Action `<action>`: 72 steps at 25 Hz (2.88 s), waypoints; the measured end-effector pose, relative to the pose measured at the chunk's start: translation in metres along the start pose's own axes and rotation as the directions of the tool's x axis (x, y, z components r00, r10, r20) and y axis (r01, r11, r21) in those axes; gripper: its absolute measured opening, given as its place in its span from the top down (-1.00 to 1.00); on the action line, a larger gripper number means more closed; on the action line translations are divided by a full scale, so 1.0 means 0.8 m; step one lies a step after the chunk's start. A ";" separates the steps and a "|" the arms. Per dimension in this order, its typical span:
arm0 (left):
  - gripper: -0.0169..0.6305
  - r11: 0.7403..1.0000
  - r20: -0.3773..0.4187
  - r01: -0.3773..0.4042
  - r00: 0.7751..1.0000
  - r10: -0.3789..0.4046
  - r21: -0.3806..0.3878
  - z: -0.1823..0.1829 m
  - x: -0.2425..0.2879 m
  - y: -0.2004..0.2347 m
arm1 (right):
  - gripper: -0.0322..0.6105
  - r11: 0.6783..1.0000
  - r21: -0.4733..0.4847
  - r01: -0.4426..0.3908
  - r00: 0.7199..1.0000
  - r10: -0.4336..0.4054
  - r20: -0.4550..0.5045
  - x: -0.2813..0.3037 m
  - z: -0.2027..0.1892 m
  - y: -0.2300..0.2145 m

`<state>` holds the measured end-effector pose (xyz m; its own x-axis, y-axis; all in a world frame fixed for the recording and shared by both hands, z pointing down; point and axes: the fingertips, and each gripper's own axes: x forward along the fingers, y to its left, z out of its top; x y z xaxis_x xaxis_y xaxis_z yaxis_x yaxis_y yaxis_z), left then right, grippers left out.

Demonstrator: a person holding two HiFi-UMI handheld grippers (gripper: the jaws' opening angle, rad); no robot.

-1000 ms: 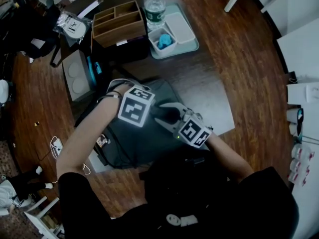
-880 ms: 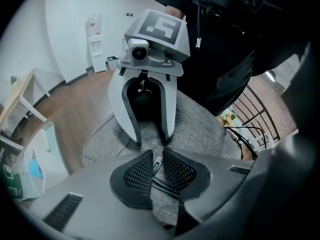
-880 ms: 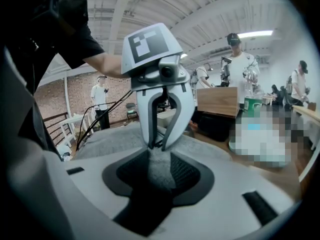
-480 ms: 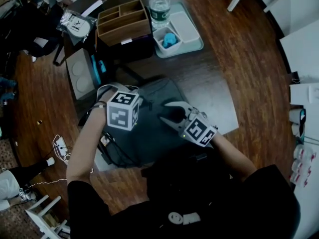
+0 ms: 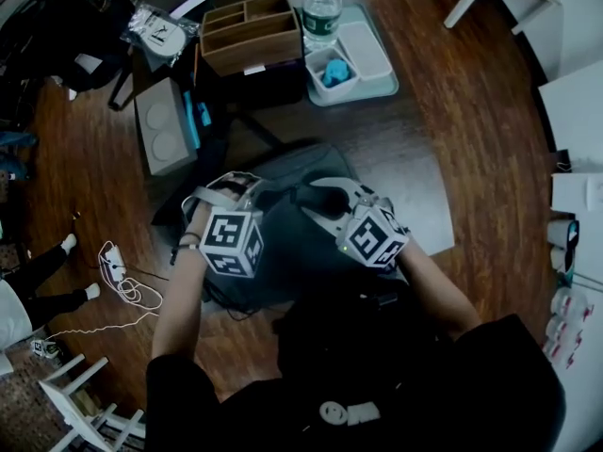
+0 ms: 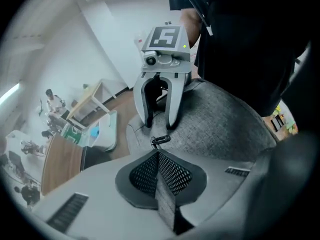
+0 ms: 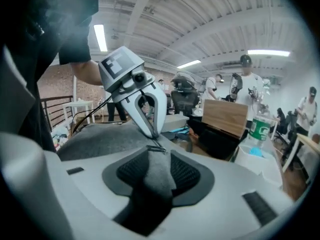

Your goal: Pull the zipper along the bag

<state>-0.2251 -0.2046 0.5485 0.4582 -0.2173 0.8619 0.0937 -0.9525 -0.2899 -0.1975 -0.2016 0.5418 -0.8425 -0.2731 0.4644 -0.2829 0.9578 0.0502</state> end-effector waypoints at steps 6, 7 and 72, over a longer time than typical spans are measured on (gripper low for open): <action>0.80 0.977 0.020 -0.120 0.992 0.125 -0.174 0.029 -0.015 -0.006 | 0.38 0.994 -0.097 -0.042 0.999 0.043 0.006 0.006 0.004 -0.001; 0.64 0.976 -0.002 -0.130 0.991 0.132 -0.176 0.032 -0.008 -0.009 | 0.38 0.995 -0.093 -0.032 0.999 0.032 0.006 0.005 0.002 -0.003; 0.94 0.971 0.194 -0.230 0.951 0.240 -0.072 -0.025 -0.026 -0.020 | 0.68 0.941 0.312 -0.130 0.981 0.076 0.178 -0.010 0.021 0.015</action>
<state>-0.2537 -0.1892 0.5436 0.6299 -0.3937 0.6695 -0.0785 -0.8899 -0.4494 -0.2014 -0.1897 0.5241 -0.9299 -0.2107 0.3016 -0.2998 0.9090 -0.2894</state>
